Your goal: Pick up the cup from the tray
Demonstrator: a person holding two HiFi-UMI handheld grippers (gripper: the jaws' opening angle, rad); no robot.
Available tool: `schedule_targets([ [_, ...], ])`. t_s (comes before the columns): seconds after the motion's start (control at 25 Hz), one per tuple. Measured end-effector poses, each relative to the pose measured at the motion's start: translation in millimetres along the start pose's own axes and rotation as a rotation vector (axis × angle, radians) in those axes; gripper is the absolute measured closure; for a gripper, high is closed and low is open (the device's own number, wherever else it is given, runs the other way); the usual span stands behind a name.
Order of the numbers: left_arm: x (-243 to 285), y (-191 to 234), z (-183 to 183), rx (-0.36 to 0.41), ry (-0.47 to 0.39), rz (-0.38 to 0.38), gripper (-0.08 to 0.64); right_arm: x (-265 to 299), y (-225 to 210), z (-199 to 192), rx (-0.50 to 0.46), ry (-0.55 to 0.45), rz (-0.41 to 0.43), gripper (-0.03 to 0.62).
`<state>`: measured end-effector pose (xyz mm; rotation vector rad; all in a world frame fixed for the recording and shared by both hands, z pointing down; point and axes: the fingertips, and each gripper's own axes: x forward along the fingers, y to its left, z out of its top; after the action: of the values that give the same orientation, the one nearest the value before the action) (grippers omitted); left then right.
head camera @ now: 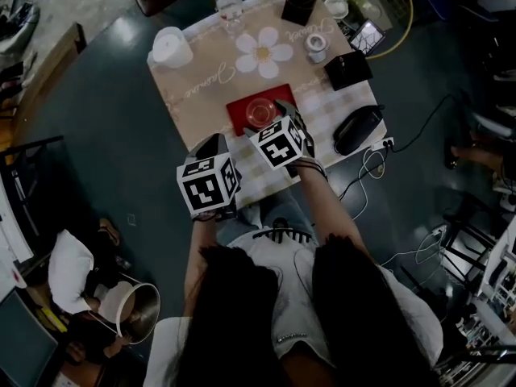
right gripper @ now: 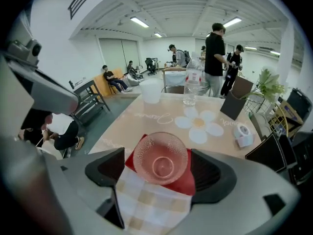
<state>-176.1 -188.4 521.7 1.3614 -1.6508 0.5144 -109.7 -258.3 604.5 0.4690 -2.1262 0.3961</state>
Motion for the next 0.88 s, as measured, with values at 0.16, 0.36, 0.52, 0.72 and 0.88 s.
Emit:
schedule_targets([
  [0.16,1.8,-4.7,-0.5,-0.001,0.002,-0.010,0.554,9.3,-1.3,-0.2,-0.010,0.027,-0.010,0.187],
  [0.36,0.1,-8.7,-5.4,-0.015,0.010,-0.027,0.554,20.9,-1.7,-2.6,-0.010,0.057,0.001,0.187],
  [0.52,-4.8,-0.7,-8.9,-0.042,0.016,-0.009,0.554,24.9,-5.6,-5.5,-0.053,0.094,-0.029,0.191],
  [0.72,-6.3,3.9,-8.3,-0.046,0.013,0.002,0.554,25.5,-6.7,-5.8,-0.033,0.101,-0.032,0.196],
  [0.88,-7.0,0.9,-5.0,-0.039,0.007,-0.008,0.554,14.0,-8.6,-2.2,-0.003,0.081,-0.030,0.198],
])
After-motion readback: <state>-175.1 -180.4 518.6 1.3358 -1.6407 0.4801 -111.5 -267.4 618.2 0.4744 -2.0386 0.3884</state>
